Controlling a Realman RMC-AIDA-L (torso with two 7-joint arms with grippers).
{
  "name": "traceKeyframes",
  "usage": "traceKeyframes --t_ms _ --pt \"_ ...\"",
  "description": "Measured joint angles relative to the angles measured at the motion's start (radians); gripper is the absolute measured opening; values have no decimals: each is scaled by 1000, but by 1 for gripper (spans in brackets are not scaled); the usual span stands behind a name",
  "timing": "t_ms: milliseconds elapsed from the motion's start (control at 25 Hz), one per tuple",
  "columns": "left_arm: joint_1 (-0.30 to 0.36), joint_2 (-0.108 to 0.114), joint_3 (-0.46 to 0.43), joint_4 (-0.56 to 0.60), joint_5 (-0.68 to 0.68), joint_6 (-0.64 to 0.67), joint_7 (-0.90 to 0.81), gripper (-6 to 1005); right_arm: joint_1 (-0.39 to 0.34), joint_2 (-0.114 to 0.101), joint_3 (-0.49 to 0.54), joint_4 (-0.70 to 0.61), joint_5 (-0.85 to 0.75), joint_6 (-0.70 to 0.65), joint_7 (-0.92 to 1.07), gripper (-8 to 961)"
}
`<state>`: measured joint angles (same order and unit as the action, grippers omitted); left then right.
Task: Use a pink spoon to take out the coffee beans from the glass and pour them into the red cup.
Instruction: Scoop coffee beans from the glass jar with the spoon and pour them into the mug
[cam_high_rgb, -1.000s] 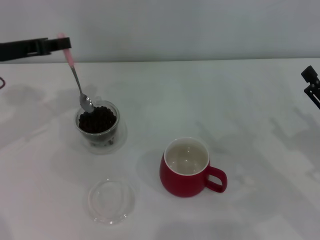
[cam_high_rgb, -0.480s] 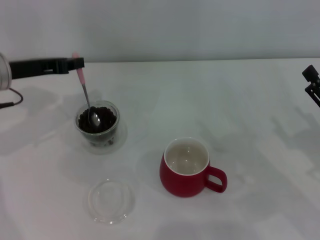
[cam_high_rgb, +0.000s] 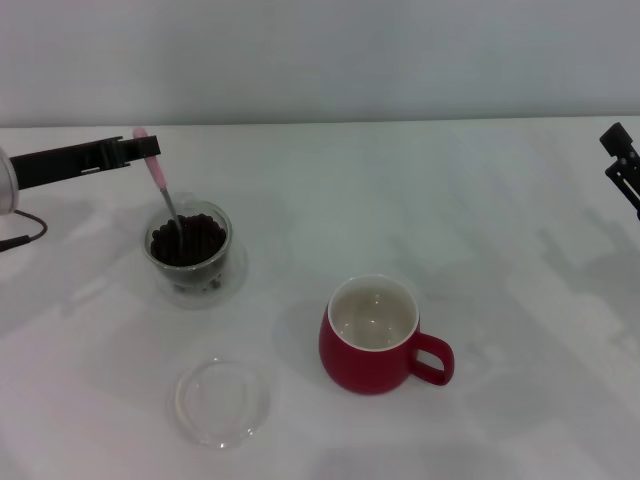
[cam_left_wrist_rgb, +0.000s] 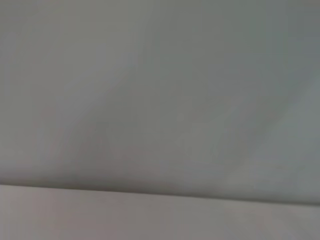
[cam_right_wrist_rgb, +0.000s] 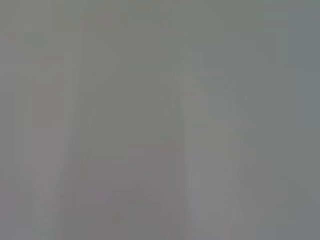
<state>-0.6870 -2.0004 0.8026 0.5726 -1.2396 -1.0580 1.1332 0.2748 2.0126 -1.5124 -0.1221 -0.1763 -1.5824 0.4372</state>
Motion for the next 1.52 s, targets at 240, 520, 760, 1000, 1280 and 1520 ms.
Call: traceKeyframes --t_ms 240,520,760,1000,1280,1520 --pt "38 2 0 -32 -117 -21 -54 134 0 0 0 -2 0 9 0 808" --pt "66 7 0 -116 -172 -11 -85 135 4 0 0 -5 0 28 0 808" --pt "99 1 -3 -157 -219 -8 -85 135 7 0 0 -7 1 45 0 808" --pt "155 -5 -11 -173 -327 -19 -85 135 9 0 0 -8 2 55 -4 808" --pt "202 -9 -11 -185 -407 -45 -83 135 23 -2 0 -8 1 66 -7 808" --pt "214 -7 -13 -204 -449 -85 -73 134 34 -2 0 -8 1 70 -8 808"
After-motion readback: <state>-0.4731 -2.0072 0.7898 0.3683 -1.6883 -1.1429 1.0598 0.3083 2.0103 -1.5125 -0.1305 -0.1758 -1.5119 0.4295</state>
